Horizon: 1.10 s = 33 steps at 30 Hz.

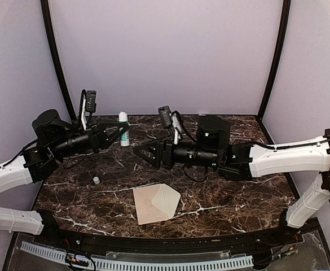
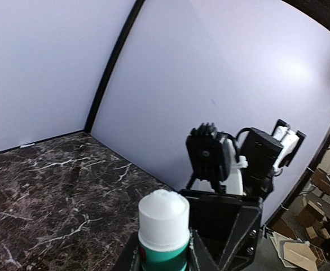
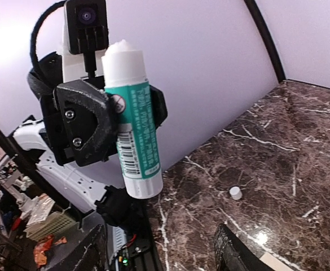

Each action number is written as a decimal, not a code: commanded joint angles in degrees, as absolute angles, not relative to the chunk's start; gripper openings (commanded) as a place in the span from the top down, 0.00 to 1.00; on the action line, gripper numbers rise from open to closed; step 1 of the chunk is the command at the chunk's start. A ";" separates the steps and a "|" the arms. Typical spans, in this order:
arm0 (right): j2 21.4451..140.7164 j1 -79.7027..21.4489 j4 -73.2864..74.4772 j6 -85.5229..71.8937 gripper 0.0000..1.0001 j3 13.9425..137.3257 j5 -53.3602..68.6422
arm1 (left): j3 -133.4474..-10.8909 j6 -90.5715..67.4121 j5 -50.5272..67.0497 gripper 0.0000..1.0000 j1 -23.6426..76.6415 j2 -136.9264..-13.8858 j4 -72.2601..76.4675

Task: Place the letter into the envelope and seal it
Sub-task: Unscrew the solid glue.

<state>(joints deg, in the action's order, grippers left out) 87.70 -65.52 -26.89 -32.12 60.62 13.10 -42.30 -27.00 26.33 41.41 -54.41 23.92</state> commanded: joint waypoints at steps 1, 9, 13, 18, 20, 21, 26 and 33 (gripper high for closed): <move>90.50 -68.33 -14.44 -31.27 0.42 67.03 -5.26 | -44.29 -25.17 13.39 1.00 41.36 -55.03 15.15; 99.30 -71.79 -3.82 -29.27 0.45 79.86 -13.78 | -44.47 -25.80 13.32 1.00 41.39 -56.34 14.57; 102.88 -71.97 -1.70 -29.03 0.48 84.15 -14.75 | -44.55 -25.97 13.92 1.00 41.39 -56.80 14.59; 104.71 -71.98 -1.93 -28.54 0.55 86.57 -15.11 | -44.71 -26.01 14.27 1.00 41.39 -57.13 14.47; 105.29 -71.94 -1.59 -28.52 0.57 87.40 -15.40 | -44.88 -26.01 14.48 1.00 41.34 -57.43 14.36; 105.62 -71.93 -1.36 -28.42 0.58 87.79 -15.50 | -44.95 -26.08 14.72 1.00 41.37 -57.58 14.34; 105.91 -71.97 -1.73 -28.07 0.62 88.29 -15.78 | -45.08 -26.27 15.42 1.00 41.37 -58.05 14.33; 104.94 -71.87 -2.90 -28.34 0.94 86.91 -16.10 | -45.16 -26.29 15.60 1.00 41.40 -58.05 14.33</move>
